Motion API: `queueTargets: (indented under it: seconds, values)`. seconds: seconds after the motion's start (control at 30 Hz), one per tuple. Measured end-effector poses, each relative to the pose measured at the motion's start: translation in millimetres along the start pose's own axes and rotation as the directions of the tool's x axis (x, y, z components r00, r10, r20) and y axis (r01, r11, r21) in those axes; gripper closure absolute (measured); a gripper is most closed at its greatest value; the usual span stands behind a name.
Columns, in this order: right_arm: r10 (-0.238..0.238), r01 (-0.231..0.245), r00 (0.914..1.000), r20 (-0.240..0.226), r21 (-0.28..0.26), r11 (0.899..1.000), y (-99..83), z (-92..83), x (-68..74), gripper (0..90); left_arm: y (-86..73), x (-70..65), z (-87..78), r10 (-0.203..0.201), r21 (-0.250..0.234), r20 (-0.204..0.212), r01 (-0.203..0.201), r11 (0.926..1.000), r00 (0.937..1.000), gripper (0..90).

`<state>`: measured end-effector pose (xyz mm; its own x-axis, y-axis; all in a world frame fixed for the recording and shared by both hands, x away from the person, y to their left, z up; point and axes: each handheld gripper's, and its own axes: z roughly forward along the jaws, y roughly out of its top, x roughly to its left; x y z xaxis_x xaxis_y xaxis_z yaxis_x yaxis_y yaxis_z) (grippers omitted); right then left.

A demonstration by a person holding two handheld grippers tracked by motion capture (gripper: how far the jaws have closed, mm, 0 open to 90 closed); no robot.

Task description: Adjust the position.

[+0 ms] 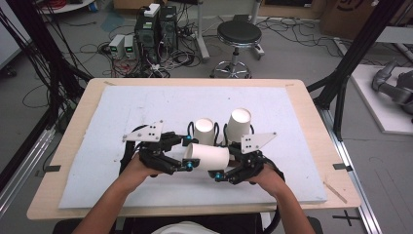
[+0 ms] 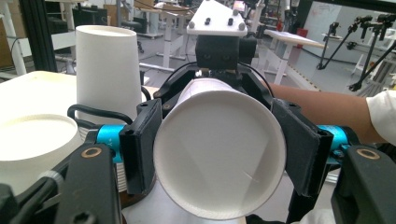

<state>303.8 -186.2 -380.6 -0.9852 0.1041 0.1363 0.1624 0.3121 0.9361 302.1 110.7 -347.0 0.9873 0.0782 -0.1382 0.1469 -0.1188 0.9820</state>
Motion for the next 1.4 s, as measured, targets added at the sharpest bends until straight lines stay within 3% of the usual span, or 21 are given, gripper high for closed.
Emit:
queueTargets:
  seconds: [0.13,0.2,0.27,0.33,0.4,0.43,0.5,0.67,0.77,0.87,1.07,1.13,1.2,1.27,1.33,1.4]
  values:
    - [-0.013,0.013,0.9999,0.001,0.021,1.0,0.2,-1.7,-0.8,36.0,-1.6,0.2,0.9,-0.013,0.016,-0.012,0.013,0.9998,0.9998,35.5]
    - [-0.02,0.02,0.9998,-0.007,0.034,0.999,0.8,-2.2,-0.1,36.4,-1.7,0.4,2.1,-0.028,0.023,-0.049,0.03,0.9993,0.9984,25.2]
    - [-0.029,0.029,0.9996,0.003,0.043,0.999,1.9,-2.8,0.4,36.4,-1.9,1.4,1.5,-0.035,0.028,-0.048,0.036,0.9989,0.9982,21.8]
    - [-0.043,0.042,0.999,0.015,0.06,0.997,3.4,-3.1,1.2,36.6,-2.4,1.7,1.6,-0.038,0.037,-0.036,0.039,0.9986,0.9986,22.3]
    - [-0.05,0.05,0.9987,0.01,0.07,0.996,4.7,-3.2,1.8,36.8,-3.1,1.2,1.3,-0.016,0.041,0.005,0.016,0.999,0.9999,33.7]
    - [-0.049,0.048,0.9988,0.01,0.071,0.996,4.9,-3.6,1.7,36.9,-3.2,0.8,1.6,-0.011,0.039,0.003,0.011,0.9992,0.9999,36.1]
    - [-0.045,0.044,0.9989,0.012,0.066,0.997,4.9,-4.7,1.4,35.2,-3.6,1.8,1.9,-0.022,0.032,0.009,0.022,0.9993,0.9997,36.2]
    - [0.012,-0.013,0.9993,0.035,0.01,1.0,4.3,-4.4,1.6,18.0,-3.7,2.6,-0.3,-0.025,-0.006,0.01,0.025,0.9997,0.9996,35.8]
    - [0.036,-0.036,0.999,0.026,-0.009,0.999,3.5,-5.3,0.7,18.1,-3.2,2.1,-0.8,-0.015,-0.013,0.017,0.015,0.9998,0.9997,36.0]
    - [0.008,-0.008,1.0,-0.006,-0.014,1.0,4.4,-6.2,1.1,28.2,-4.4,2.0,0.2,-0.011,-0.005,0.019,0.011,0.9999,0.9998,36.2]
    - [-0.037,0.037,0.9993,-0.012,-0.011,0.999,5.8,-10.2,1.4,36.1,-5.0,1.4,0.0,-0.012,0.017,0.024,0.012,0.9998,0.9996,36.3]
    - [-0.044,0.044,0.9989,-0.013,-0.007,0.999,6.6,-11.0,1.6,37.9,-4.9,1.3,0.4,-0.019,0.017,0.007,0.019,0.9997,0.9998,35.4]
    - [-0.046,0.046,0.9989,-0.01,-0.002,0.999,7.0,-11.2,1.6,38.0,-4.4,1.7,0.7,-0.03,0.02,-0.027,0.03,0.9993,0.9992,27.3]
    - [-0.047,0.047,0.9988,-0.011,0.011,0.999,7.2,-11.3,1.7,37.9,-4.5,2.6,-0.1,-0.035,0.021,-0.034,0.035,0.9992,0.9988,23.6]
    - [-0.054,0.054,0.9986,-0.001,0.032,0.998,7.1,-10.9,2.2,37.9,-4.9,2.9,-0.7,-0.032,0.025,-0.017,0.032,0.9992,0.9994,24.8]
    - [-0.051,0.051,0.9987,0.002,0.041,0.998,7.4,-10.6,2.2,38.0,-5.1,1.5,-1.3,-0.002,0.027,0.004,0.002,0.9996,1.0,35.4]
